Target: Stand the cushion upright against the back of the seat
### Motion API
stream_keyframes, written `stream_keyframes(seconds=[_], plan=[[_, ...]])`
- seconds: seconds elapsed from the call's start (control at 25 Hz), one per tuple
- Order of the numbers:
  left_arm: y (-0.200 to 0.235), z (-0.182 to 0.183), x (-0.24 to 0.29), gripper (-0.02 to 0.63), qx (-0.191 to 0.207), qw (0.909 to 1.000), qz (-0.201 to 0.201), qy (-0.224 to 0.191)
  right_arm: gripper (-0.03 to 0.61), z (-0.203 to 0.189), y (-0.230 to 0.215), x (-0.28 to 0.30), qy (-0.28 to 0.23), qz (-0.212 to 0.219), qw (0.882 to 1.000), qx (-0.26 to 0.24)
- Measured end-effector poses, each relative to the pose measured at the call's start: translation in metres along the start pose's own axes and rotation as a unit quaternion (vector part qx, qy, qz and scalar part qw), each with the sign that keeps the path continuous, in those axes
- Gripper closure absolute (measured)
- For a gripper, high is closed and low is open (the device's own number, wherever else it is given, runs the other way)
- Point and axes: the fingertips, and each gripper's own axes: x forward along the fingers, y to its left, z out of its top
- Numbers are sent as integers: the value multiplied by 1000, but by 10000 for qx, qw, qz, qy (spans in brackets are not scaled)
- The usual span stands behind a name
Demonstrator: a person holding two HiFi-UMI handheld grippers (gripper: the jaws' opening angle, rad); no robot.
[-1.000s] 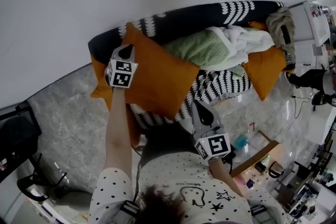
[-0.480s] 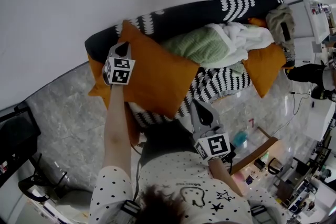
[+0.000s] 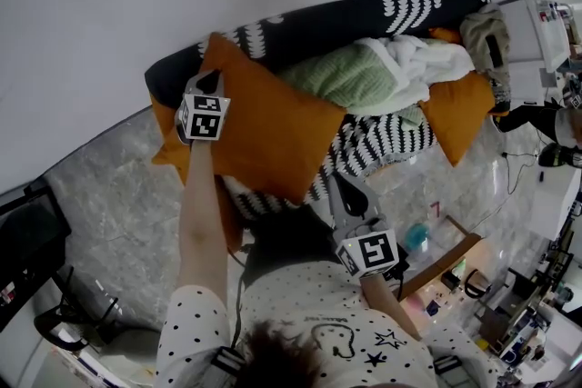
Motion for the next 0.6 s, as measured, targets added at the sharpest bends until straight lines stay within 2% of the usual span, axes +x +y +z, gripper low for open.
stream_keyframes(seconds=[0.32, 0.52, 0.6], plan=[[-2, -4, 2, 580, -66, 10000, 5, -13, 580, -3, 3, 3, 59, 46, 10000, 0], [-3, 2, -10, 510, -555, 9980, -132, -281, 580, -4, 5, 3, 91, 43, 9999, -35], [-1, 4, -19, 489, -629, 9971, -102, -411, 581, -3, 7, 2, 72, 50, 10000, -47]])
